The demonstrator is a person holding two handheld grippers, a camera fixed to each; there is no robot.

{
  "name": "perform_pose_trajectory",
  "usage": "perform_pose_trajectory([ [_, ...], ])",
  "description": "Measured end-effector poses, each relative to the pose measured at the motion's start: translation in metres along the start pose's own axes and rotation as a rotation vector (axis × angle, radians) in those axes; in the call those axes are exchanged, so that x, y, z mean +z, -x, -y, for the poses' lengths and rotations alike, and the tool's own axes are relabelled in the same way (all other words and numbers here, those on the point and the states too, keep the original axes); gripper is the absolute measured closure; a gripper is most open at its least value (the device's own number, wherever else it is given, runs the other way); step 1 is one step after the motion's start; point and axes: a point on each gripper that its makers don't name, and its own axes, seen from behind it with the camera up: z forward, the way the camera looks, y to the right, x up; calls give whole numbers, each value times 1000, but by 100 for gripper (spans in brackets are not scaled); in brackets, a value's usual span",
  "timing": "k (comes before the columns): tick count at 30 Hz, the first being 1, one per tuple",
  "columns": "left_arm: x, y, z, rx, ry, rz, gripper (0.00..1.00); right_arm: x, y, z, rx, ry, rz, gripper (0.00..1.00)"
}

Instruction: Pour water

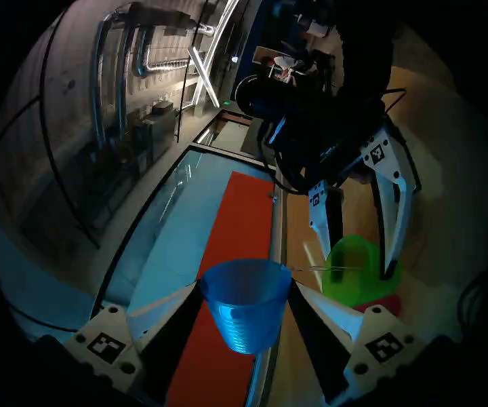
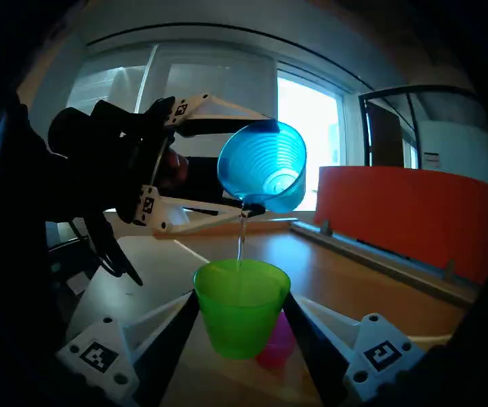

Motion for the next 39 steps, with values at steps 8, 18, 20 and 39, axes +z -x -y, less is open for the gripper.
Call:
perform_pose_trajectory([
  [8,0,-1,1,8,-1,-3,13,0,0,0,-2,0,0,10],
  [18,0,-3,-1,17,0,-6,13,0,-1,-1,-3,1,-2,10],
  [20,0,-3,-2,19,1,-6,13,0,-1,-1,-2,0,-3,10],
  [39,-2,-5,-4,32,8,-14,13,1,-1,0,-4,0,-3,10],
])
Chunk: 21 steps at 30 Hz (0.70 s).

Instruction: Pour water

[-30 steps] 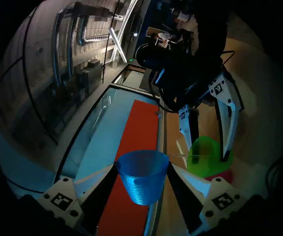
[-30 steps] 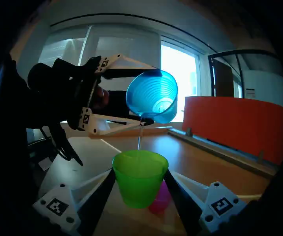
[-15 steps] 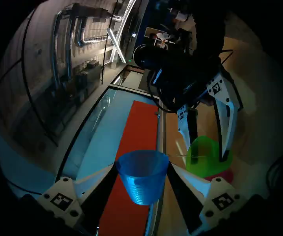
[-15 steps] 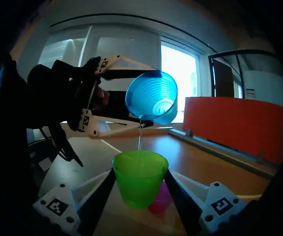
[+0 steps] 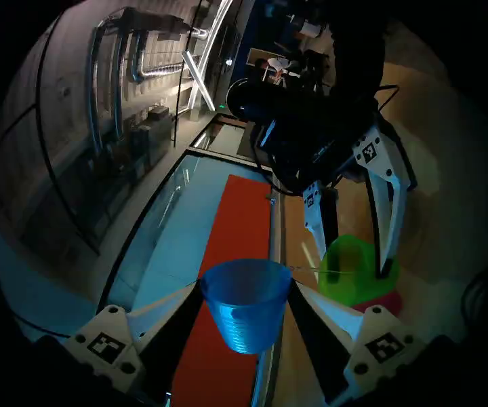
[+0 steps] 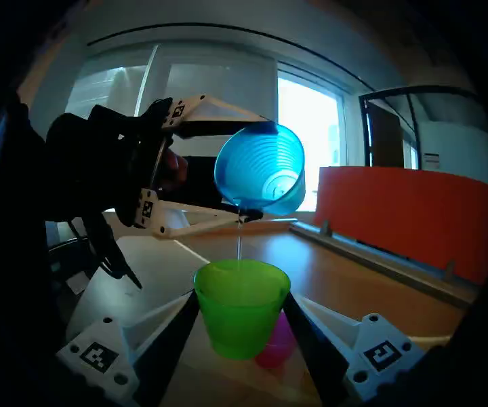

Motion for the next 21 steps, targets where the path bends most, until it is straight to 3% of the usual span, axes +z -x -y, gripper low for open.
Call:
perform_pose_trajectory([
  [21,3,-1,-2,28,10,-6,13,-2,-3,-4,-7,5,-5,10],
])
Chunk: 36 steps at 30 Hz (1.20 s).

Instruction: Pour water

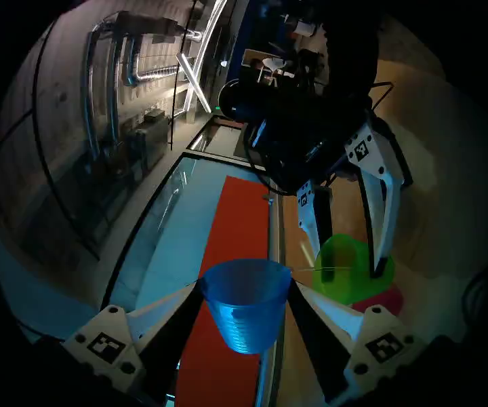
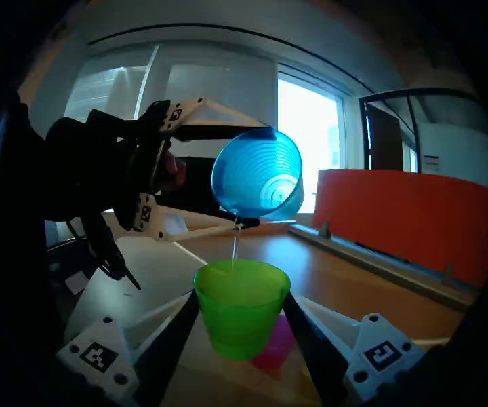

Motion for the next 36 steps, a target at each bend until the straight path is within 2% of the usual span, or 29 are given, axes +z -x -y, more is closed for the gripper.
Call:
perform_pose_trajectory([
  [36,-3,-2,-1,30,3,-5,13,1,1,2,-6,-5,5,10],
])
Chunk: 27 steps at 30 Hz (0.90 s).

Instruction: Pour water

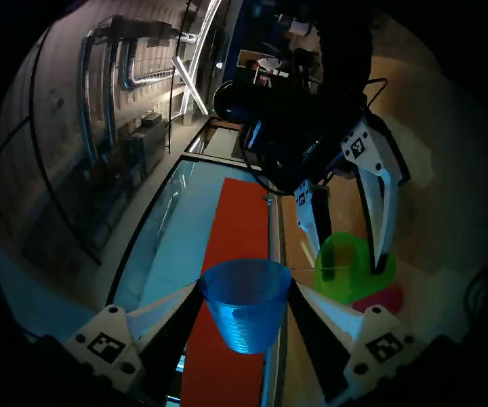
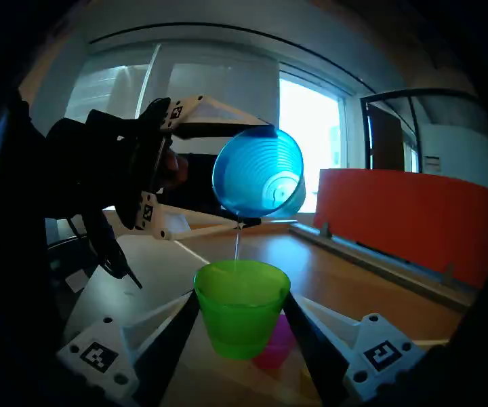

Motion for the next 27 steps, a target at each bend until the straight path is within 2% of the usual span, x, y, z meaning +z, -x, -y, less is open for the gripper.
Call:
perform_pose_trajectory([
  [27,0,1,-1,48,1,1,13,-1,0,0,-2,0,-2,10],
])
